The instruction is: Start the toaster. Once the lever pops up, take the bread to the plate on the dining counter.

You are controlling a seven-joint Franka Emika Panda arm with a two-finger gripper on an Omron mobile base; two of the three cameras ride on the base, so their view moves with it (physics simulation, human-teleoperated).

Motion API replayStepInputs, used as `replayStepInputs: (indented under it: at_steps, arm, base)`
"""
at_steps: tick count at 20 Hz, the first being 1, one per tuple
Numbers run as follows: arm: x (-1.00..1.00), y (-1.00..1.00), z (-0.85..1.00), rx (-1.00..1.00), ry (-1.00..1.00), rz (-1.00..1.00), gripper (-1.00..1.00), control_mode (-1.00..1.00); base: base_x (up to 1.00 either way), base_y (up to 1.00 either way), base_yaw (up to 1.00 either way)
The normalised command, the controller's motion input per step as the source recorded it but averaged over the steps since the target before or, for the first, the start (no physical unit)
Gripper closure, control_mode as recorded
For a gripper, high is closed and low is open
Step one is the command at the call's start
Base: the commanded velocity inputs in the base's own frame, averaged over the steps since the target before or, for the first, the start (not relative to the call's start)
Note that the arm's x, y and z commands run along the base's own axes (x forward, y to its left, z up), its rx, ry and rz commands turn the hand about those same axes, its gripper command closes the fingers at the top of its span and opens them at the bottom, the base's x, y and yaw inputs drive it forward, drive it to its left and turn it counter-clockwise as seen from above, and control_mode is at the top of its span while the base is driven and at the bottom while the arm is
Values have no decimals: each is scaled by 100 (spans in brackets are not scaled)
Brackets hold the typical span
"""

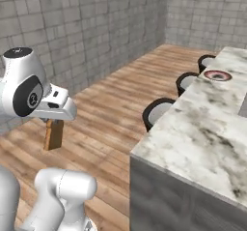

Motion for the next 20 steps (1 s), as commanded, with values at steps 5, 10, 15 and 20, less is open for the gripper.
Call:
replayStepInputs:
  at_steps: [5, 10, 15, 20]
  arm:
    - [0, 0, 0, 0, 0, 0, 100, 100]
    - [0, 0, 0, 0, 0, 0, 100, 100]
    - [0, 0, 0, 0, 0, 0, 100, 100]
    - [0, 0, 0, 0, 0, 0, 100, 100]
  base:
    - [62, 100, -57]
    - [60, 100, -58]
    - [59, 100, -58]
    - [54, 100, -57]
